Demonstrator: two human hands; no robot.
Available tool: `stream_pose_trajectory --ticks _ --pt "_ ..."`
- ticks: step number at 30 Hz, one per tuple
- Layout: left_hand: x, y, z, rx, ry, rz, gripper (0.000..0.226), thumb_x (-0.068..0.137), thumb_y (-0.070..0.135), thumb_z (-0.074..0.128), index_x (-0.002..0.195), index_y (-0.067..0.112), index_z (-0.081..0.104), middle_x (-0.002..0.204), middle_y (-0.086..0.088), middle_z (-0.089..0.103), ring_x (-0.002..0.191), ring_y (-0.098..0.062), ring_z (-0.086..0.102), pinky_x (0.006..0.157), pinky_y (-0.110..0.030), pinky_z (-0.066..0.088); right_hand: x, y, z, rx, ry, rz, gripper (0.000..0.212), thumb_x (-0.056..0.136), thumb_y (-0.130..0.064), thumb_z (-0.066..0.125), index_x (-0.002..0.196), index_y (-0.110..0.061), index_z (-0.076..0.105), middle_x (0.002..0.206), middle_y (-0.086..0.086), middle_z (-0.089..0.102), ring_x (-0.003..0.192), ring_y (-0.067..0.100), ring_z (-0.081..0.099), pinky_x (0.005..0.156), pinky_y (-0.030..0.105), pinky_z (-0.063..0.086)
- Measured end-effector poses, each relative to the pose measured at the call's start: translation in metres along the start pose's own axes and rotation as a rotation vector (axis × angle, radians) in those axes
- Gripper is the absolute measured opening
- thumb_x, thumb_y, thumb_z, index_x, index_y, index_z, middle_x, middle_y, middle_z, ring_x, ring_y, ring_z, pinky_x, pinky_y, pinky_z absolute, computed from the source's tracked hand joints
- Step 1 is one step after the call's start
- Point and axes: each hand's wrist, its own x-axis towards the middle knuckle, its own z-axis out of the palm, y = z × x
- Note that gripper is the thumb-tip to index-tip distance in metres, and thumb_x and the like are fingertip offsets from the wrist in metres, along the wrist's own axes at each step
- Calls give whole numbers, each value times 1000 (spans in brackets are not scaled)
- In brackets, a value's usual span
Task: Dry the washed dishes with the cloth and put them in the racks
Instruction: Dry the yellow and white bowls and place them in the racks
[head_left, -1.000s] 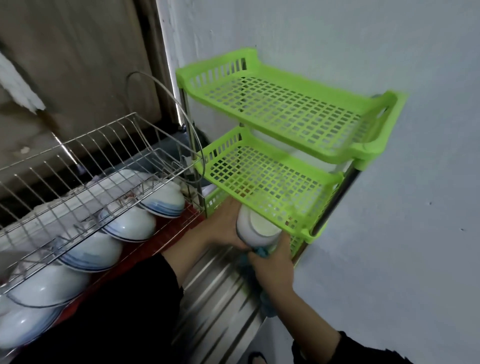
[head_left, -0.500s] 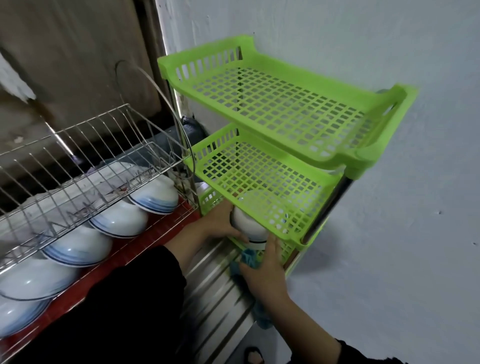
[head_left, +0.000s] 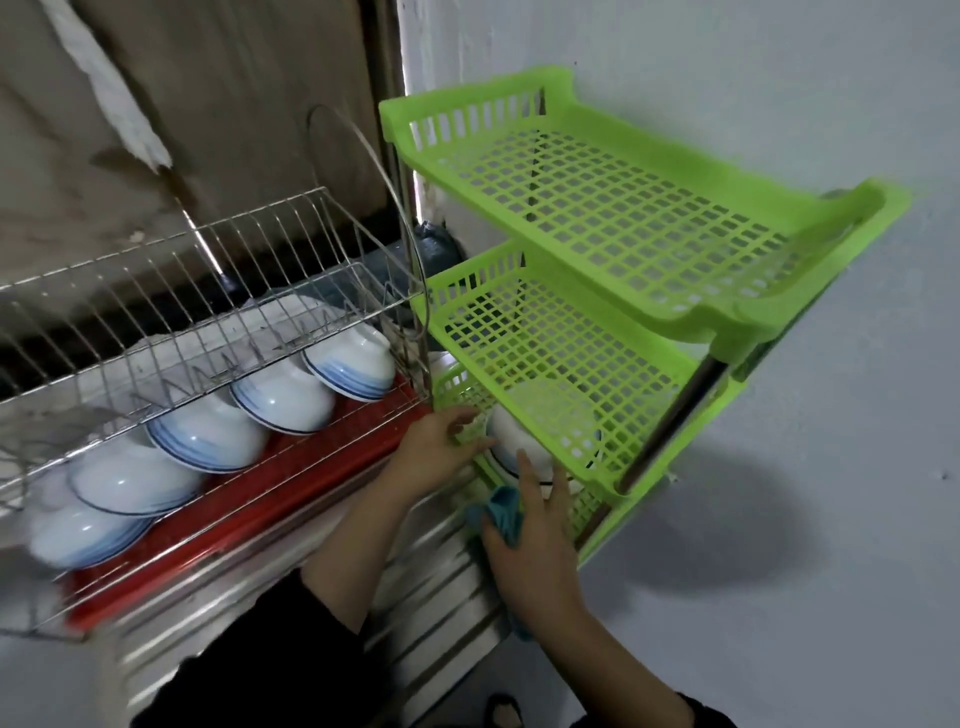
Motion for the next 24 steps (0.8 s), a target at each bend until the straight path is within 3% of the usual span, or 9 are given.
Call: stream_pose_trajectory --ticks 2,4,6,9,12,15,20,24 --pt "-19 0 -8 -38 81 -40 42 84 19 74 123 8 63 121 -10 66 113 -22 62 102 -37 47 1 -1 1 50 -15 -53 68 99 -31 55 154 -35 16 162 0 -9 146 24 22 107 26 33" --pt "-42 2 -20 -7 114 -57 40 86 27 71 122 8 65 118 -4 67 110 -16 63 99 -27 46 4 -1 3 78 -40 -113 57 99 -29 55 150 -31 31 163 -2 -5 149 18 12 111 23 26" --pt "-70 3 -34 93 129 -68 33 92 24 65 122 10 65 117 4 65 108 -7 58 90 -14 39 6 -3 6 74 -67 -204 48 98 -26 57 144 -29 44 160 -2 15 146 16 23 104 17 29" --pt "-113 -5 -58 182 231 -112 31 93 24 63 123 14 64 123 0 66 114 -14 59 94 -20 41 6 -16 16 80 -136 -329 38 96 -20 61 133 -24 56 140 -2 48 128 16 47 100 20 38" --pt "-156 -11 -76 258 366 -228 33 92 29 62 125 22 62 126 1 64 119 -19 57 100 -32 43 -4 -38 33 88 -230 -431 32 94 -16 63 123 -28 60 120 -8 59 112 11 57 93 21 44" --pt "-199 -16 -93 307 514 -273 32 90 27 63 122 25 64 123 1 66 115 -20 60 97 -34 46 -24 -66 58 107 -301 -555 32 90 -16 64 116 -35 60 110 -17 61 105 5 58 92 20 45" --pt "-281 -33 -125 358 655 -435 32 92 31 60 124 32 63 117 4 68 111 -20 62 91 -32 48 -70 -105 106 -2 -449 -680 39 84 -18 60 121 -29 65 116 -15 65 108 7 61 98 28 47" --pt "-362 -54 -151 293 743 -527 29 93 34 58 121 28 64 108 7 70 101 -15 65 87 -35 52 -118 -132 146 -179 -592 -808 39 91 -20 62 129 -28 61 126 -7 64 115 13 58 99 25 43"
